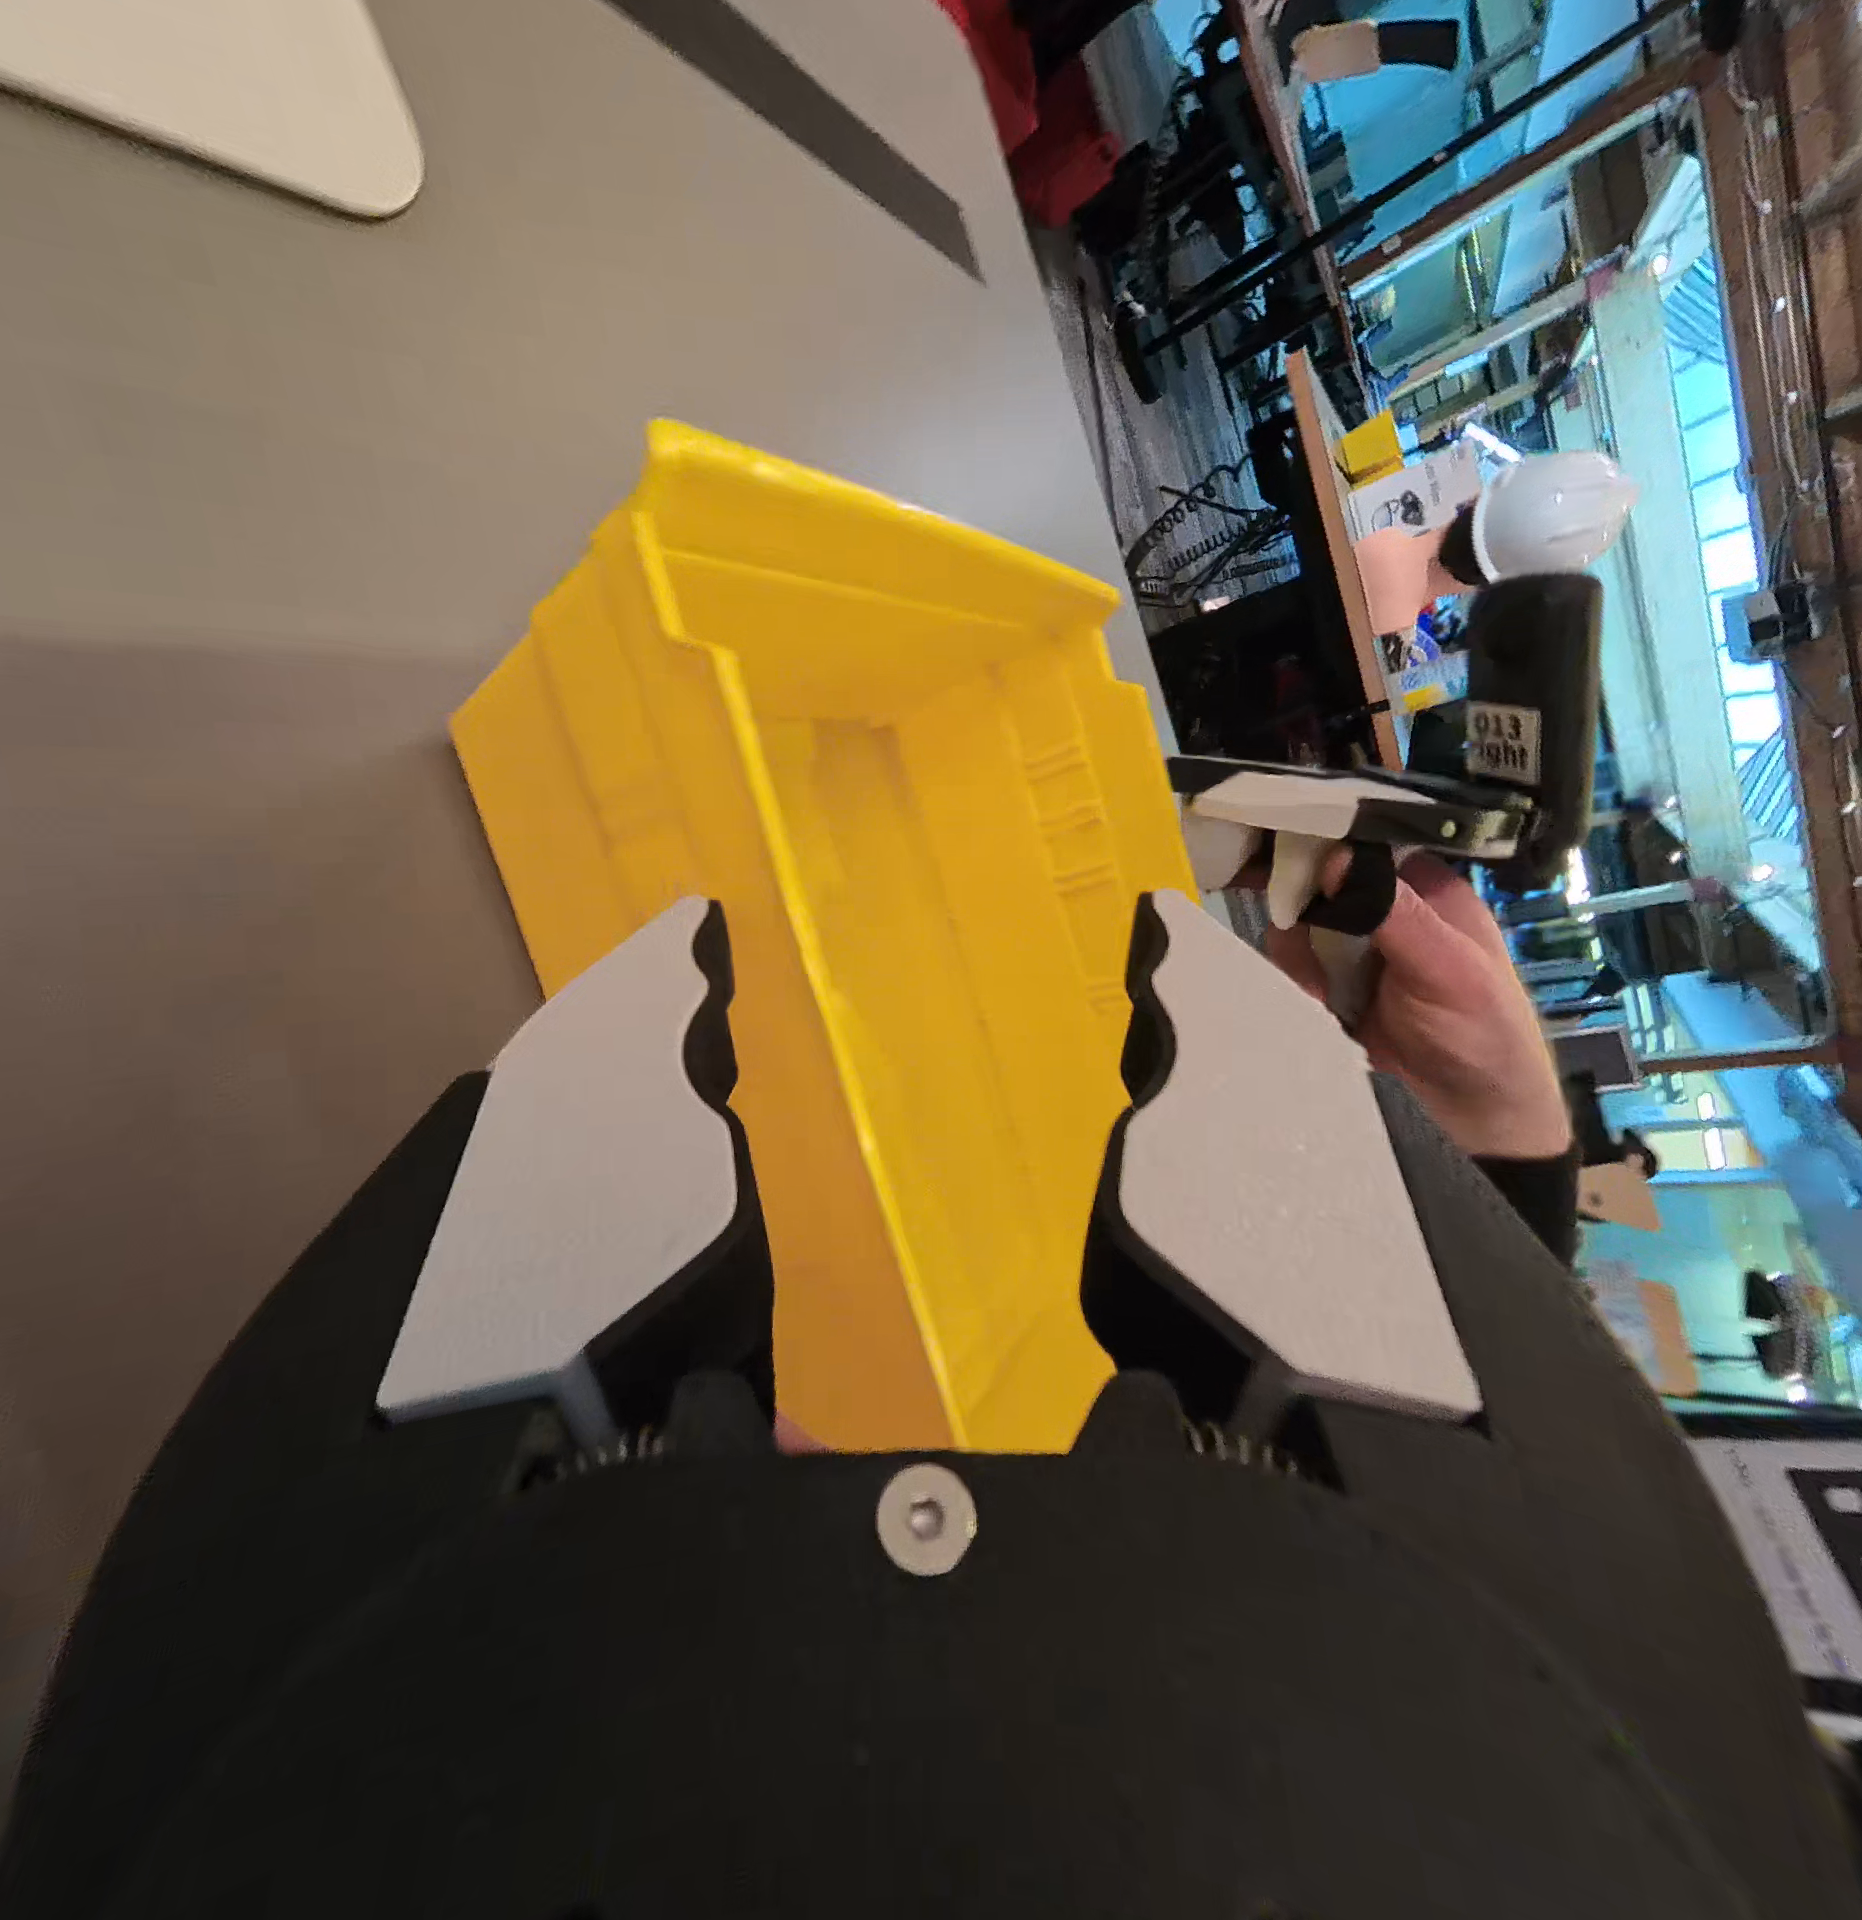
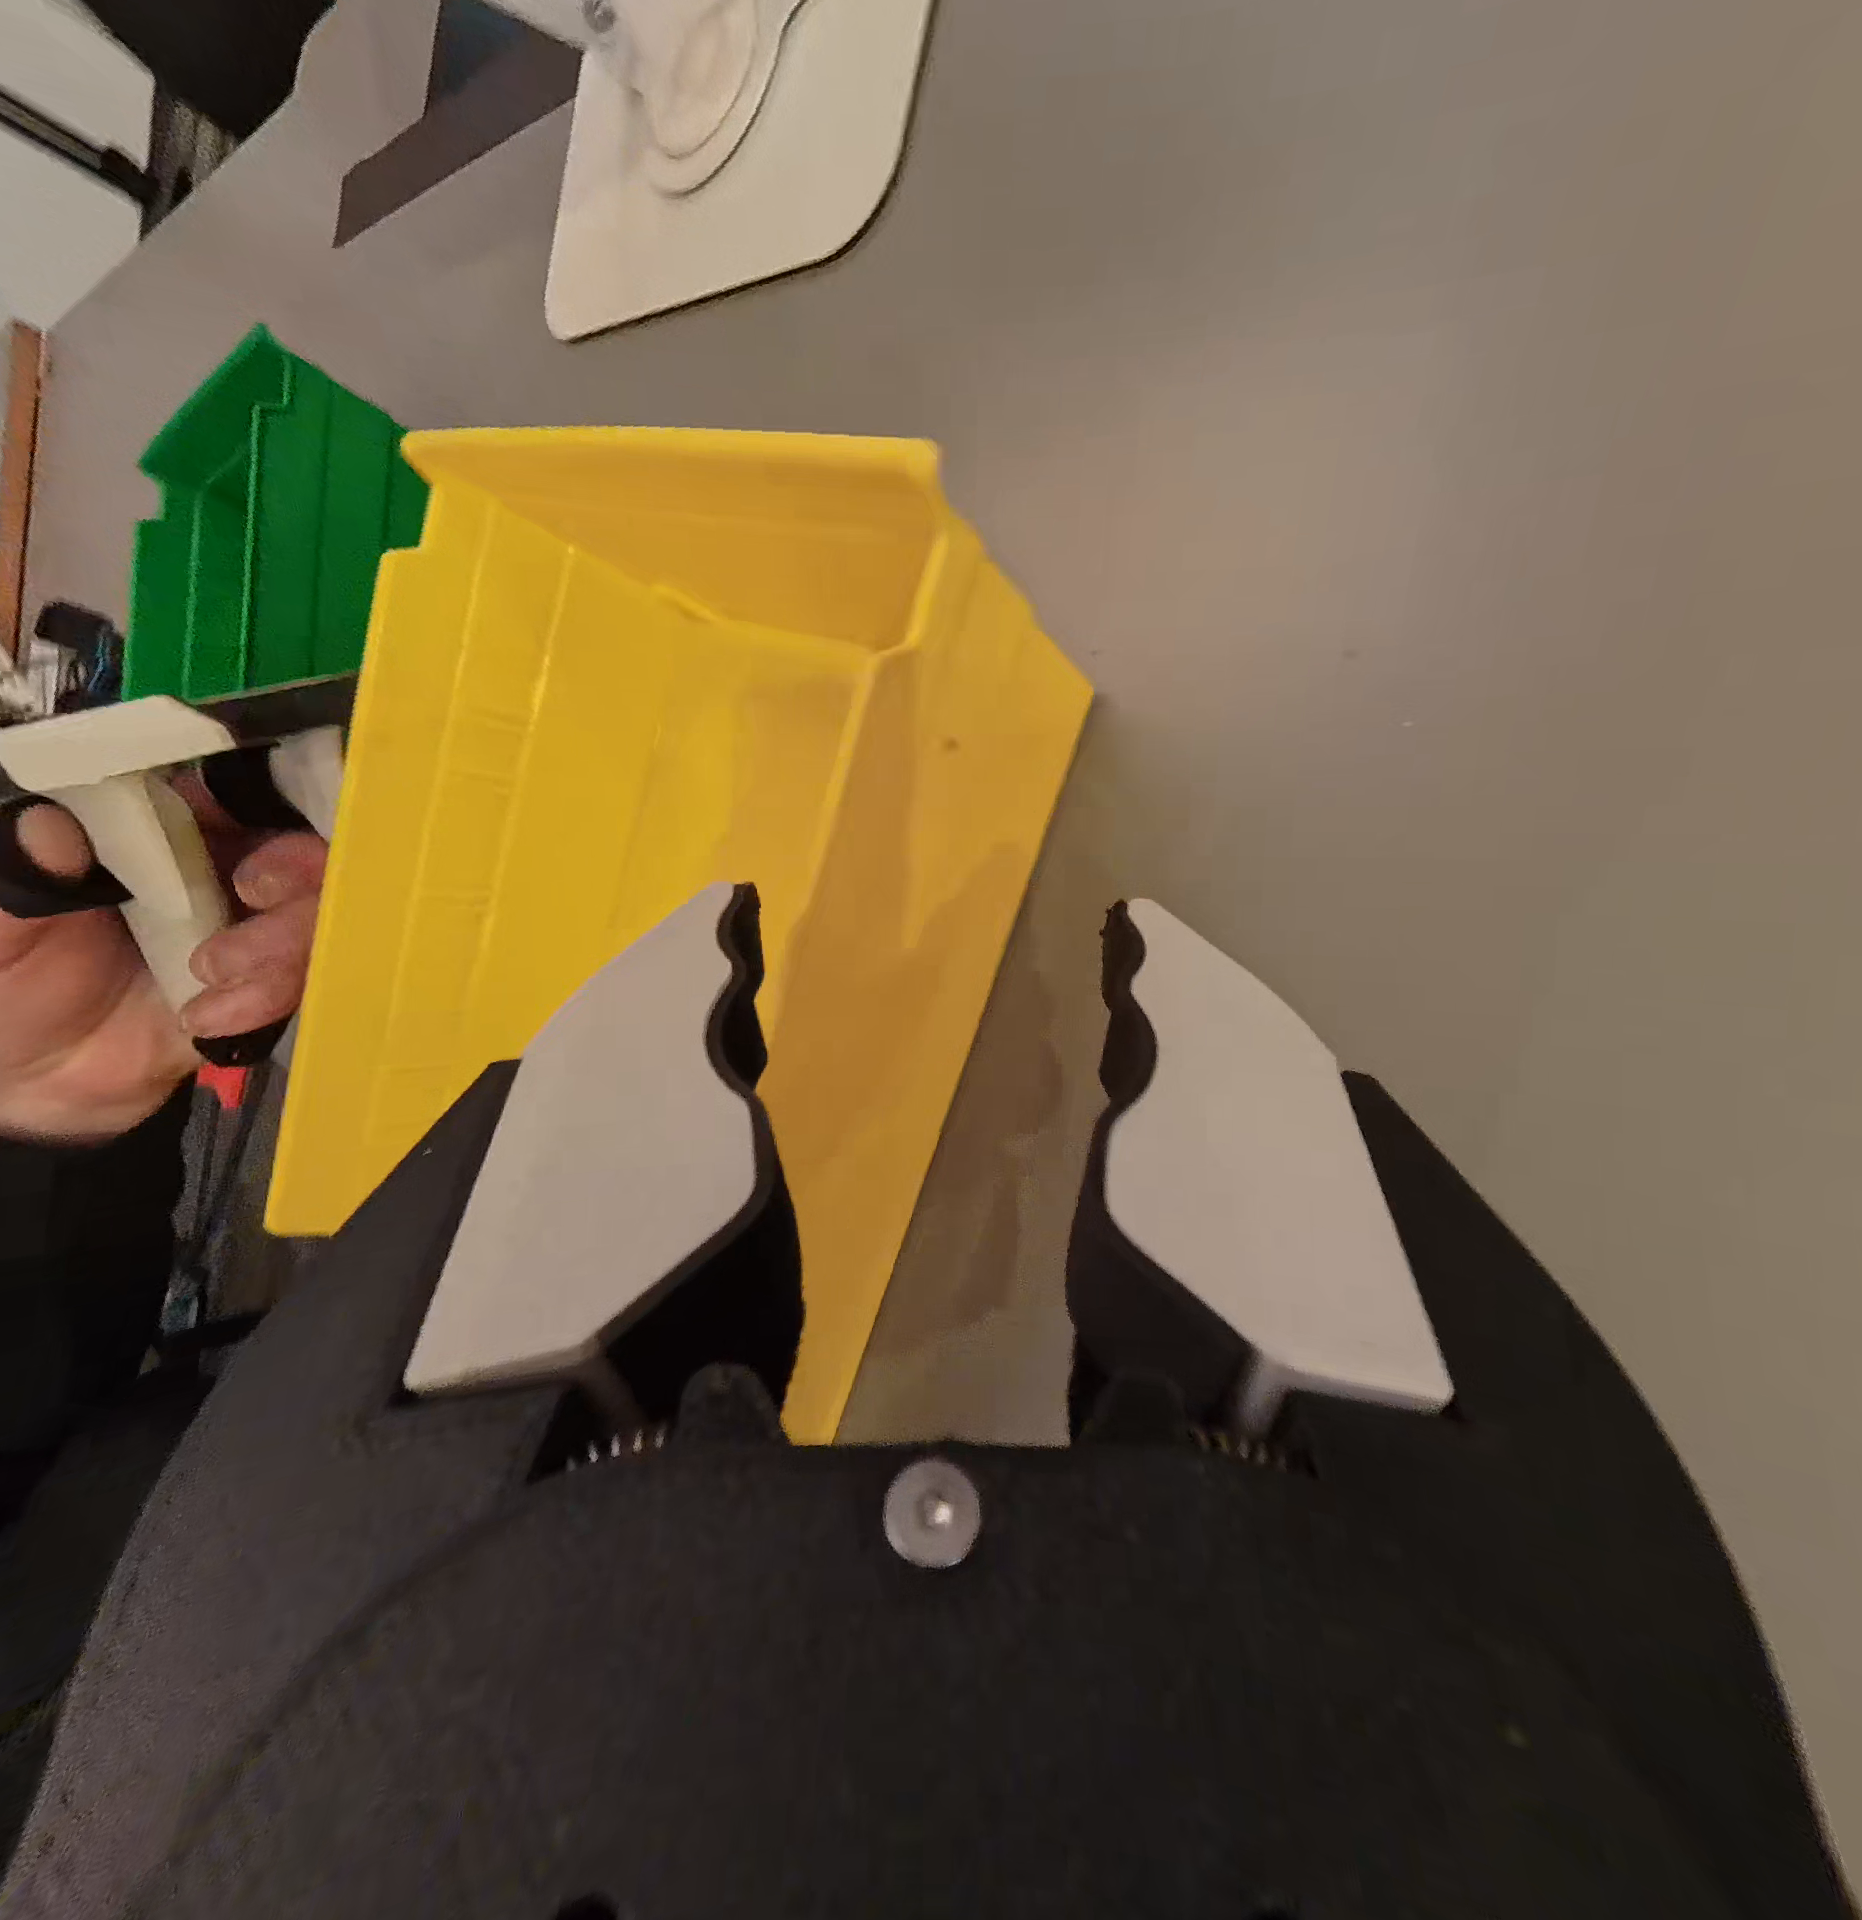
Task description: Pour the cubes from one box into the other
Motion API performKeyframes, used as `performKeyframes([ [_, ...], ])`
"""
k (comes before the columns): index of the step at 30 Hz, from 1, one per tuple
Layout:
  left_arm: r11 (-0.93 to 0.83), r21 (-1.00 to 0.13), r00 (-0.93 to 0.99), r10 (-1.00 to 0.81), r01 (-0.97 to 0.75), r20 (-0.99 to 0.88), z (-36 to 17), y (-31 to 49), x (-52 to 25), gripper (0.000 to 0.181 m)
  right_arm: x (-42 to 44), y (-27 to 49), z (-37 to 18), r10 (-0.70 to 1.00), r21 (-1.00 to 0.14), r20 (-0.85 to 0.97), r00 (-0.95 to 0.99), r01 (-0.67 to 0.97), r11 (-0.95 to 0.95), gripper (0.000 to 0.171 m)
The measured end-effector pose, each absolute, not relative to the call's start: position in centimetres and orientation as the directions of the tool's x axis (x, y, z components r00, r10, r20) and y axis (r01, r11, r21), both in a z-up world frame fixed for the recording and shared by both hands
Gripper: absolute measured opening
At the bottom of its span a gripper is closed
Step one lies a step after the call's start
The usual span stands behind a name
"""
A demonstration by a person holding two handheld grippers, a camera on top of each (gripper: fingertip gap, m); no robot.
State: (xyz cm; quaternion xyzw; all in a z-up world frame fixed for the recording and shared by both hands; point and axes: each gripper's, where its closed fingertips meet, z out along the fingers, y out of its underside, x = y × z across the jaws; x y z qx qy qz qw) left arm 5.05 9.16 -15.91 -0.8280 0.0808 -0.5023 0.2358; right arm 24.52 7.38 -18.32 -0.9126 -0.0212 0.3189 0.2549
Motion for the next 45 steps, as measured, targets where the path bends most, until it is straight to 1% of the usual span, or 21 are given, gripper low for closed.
performKeyframes([
  [3,-0.825,-0.561,0.469,-0.470,0.067,0.747,-13.0,7.6,4.1,0.070,23.6,7.4,-17.9,0.233,-0.501,-0.544,0.806,-0.088,-0.861,0.058],
  [5,-0.783,-0.620,0.466,-0.534,0.041,0.705,-11.1,6.7,2.8,0.070,23.3,7.4,-17.5,0.241,-0.507,-0.538,0.808,-0.081,-0.858,0.063],
  [6,-0.762,-0.647,0.472,-0.560,0.030,0.681,-10.2,6.4,1.7,0.070,22.7,7.3,-17.0,0.272,-0.515,-0.547,0.792,-0.063,-0.855,0.059],
  [8,-0.687,-0.726,0.544,-0.599,0.027,0.587,-8.6,6.9,-1.7,0.070,22.6,7.2,-17.2,0.275,-0.512,-0.503,0.819,-0.026,-0.858,0.058],
  [10,-0.624,-0.782,0.660,-0.585,0.005,0.471,-7.9,8.4,-6.8,0.070,23.6,8.1,-16.5,0.253,-0.571,-0.382,0.889,-0.012,-0.821,0.060],
  [11,-0.607,-0.794,0.704,-0.555,0.021,0.443,-7.4,9.3,-9.7,0.071,23.2,8.5,-15.1,0.269,-0.616,-0.352,0.897,-0.006,-0.787,0.056],
  [14,-0.577,-0.816,0.847,-0.419,0.030,0.328,-7.3,11.8,-19.3,0.072,18.4,8.2,-10.5,0.410,-0.702,-0.298,0.862,0.093,-0.706,0.046],
  [15,-0.585,-0.809,0.865,-0.379,0.052,0.330,-7.4,12.2,-21.9,0.072,15.3,7.3,-9.4,0.490,-0.696,-0.327,0.808,0.145,-0.703,0.038],
  [17,-0.618,-0.785,0.891,-0.326,0.052,0.316,-8.5,12.7,-25.8,0.073,9.4,5.8,-7.7,0.600,-0.681,-0.396,0.696,0.216,-0.700,0.039],
  [20,-0.698,-0.715,0.898,-0.296,0.029,0.326,-11.1,12.6,-28.7,0.072,1.6,5.9,-7.0,0.688,-0.684,-0.373,0.623,0.316,-0.658,0.040],
  [25,-0.763,-0.645,0.935,-0.258,-0.044,0.242,-14.9,13.4,-31.5,0.073,-8.5,7.8,-11.9,0.740,-0.531,-0.330,0.585,0.534,-0.658,0.044],
  [26,-0.767,-0.640,0.943,-0.247,-0.050,0.222,-15.4,13.9,-32.1,0.072,-9.8,8.6,-12.8,0.735,-0.501,-0.340,0.586,0.549,-0.669,0.045],
  [27,-0.781,-0.623,0.940,-0.244,-0.045,0.239,-15.9,14.1,-32.2,0.066,-10.9,9.5,-13.8,0.726,-0.473,-0.345,0.594,0.558,-0.682,0.045],
  [29,-0.830,-0.550,0.925,-0.277,-0.093,0.261,-17.4,13.7,-31.6,0.061,-11.9,11.2,-15.7,0.708,-0.409,-0.325,0.627,0.582,-0.703,0.043],
  [30,-0.842,-0.526,0.921,-0.293,-0.120,0.259,-18.0,13.5,-31.4,0.061,-12.3,11.6,-16.6,0.694,-0.370,-0.334,0.638,0.588,-0.719,0.044],
  [31,-0.852,-0.507,0.912,-0.302,-0.128,0.277,-18.5,13.3,-31.0,0.054,-12.7,11.8,-17.5,0.680,-0.331,-0.346,0.646,0.594,-0.733,0.045],
  [33,-0.875,-0.452,0.906,-0.322,-0.174,0.275,-19.9,12.5,-30.5,0.052,-12.7,12.0,-19.5,0.678,-0.242,-0.317,0.663,0.635,-0.734,0.042],
  [36,-0.882,-0.403,0.913,-0.348,-0.242,0.213,-21.7,11.9,-30.8,0.031,-13.1,11.6,-21.5,0.683,-0.163,-0.304,0.664,0.671,-0.724,0.024],
  [39,-0.878,-0.400,0.923,-0.350,-0.263,0.161,-22.3,12.2,-31.3,0.025,-13.3,11.7,-21.6,0.681,-0.144,-0.308,0.664,0.675,-0.724,0.016],
  [41,-0.864,-0.416,0.937,-0.341,-0.282,0.072,-22.5,13.0,-31.9,0.016,-13.4,11.7,-21.5,0.689,-0.151,-0.305,0.657,0.681,-0.717,0.009],
  [45,-0.857,-0.451,0.949,-0.309,-0.251,0.059,-22.1,13.9,-32.2,0.005,-13.3,11.3,-21.4,0.698,-0.172,-0.302,0.649,0.683,-0.710,0.007],
])
